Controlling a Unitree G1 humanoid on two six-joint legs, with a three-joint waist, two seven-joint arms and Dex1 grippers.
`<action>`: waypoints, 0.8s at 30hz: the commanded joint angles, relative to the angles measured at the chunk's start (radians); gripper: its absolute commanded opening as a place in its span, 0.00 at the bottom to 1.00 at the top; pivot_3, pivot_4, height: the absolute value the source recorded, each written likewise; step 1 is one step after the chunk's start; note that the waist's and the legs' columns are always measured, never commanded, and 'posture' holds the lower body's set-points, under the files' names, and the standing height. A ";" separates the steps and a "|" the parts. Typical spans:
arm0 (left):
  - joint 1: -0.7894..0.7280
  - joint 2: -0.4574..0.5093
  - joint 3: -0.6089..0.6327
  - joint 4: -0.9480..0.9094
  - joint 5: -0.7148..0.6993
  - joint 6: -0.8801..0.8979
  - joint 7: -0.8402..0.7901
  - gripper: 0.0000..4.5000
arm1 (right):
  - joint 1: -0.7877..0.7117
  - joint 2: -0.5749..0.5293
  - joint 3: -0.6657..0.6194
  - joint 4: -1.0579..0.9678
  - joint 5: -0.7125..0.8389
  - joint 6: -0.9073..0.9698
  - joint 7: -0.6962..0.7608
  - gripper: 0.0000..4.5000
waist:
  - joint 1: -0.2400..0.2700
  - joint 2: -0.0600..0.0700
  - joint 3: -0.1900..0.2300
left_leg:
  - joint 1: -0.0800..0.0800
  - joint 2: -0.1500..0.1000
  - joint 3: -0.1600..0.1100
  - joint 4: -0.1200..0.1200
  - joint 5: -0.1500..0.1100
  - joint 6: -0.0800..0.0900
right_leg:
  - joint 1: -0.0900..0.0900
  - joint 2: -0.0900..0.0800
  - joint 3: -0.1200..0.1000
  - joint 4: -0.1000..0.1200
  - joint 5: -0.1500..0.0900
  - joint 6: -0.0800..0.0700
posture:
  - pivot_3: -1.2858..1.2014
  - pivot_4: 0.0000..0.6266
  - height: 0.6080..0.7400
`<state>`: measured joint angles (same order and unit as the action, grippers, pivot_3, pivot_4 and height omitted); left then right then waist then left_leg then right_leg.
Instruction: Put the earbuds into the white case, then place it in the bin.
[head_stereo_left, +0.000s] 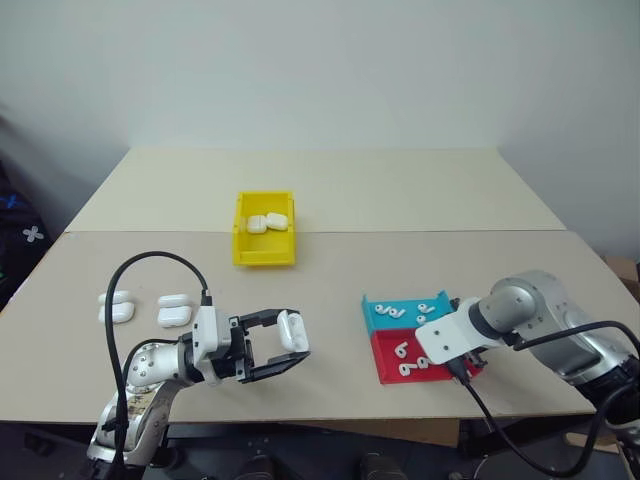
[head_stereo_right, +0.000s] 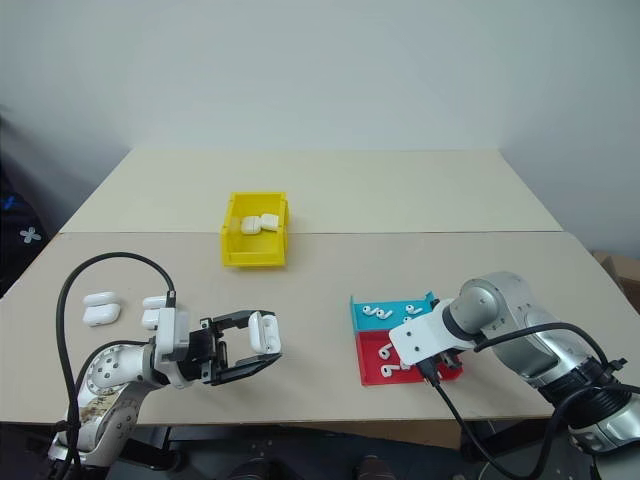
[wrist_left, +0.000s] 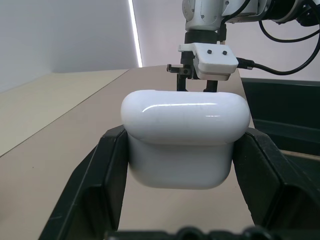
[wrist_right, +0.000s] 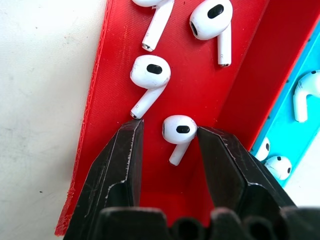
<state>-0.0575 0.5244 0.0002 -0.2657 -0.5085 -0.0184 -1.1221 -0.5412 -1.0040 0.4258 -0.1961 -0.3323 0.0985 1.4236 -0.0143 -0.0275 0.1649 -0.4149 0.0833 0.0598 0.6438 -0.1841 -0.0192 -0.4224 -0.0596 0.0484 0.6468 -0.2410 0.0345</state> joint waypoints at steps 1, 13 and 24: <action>-0.001 0.009 -0.004 -0.037 0.002 -0.002 0.006 0.62 | 0.004 -0.003 -0.022 -0.028 -0.002 -0.004 -0.004 0.48 | 0.000 0.000 0.000 | 0.000 0.000 0.000 0.000 0.000 0.000 | 0.000 0.000 0.000 0.000 0.000 0.000 | 0.52 0.24 1.00; -0.002 0.013 -0.007 -0.034 0.015 0.004 0.013 0.62 | 0.005 0.003 -0.021 -0.016 -0.007 -0.014 -0.022 0.39 | 0.000 0.000 0.000 | 0.000 0.000 0.000 0.000 0.000 0.000 | 0.000 0.000 0.000 0.000 0.000 0.000 | 0.52 0.24 1.00; -0.002 0.015 -0.012 -0.032 0.025 0.001 0.019 0.62 | 0.013 -0.023 -0.029 -0.002 -0.015 -0.087 -0.028 0.39 | 0.000 0.000 0.000 | 0.000 0.000 0.000 0.000 0.000 0.000 | 0.000 0.000 0.000 0.000 0.000 -0.001 | 0.52 0.24 1.00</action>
<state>-0.0576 0.5329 -0.0045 -0.2657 -0.4850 -0.0155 -1.1089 -0.5335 -1.0106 0.4224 -0.1874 -0.3494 0.0247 1.3919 -0.0140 -0.0275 0.1649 -0.4148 0.0833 0.0598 0.6438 -0.1841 -0.0192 -0.4223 -0.0596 0.0483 0.6468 -0.2414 0.0340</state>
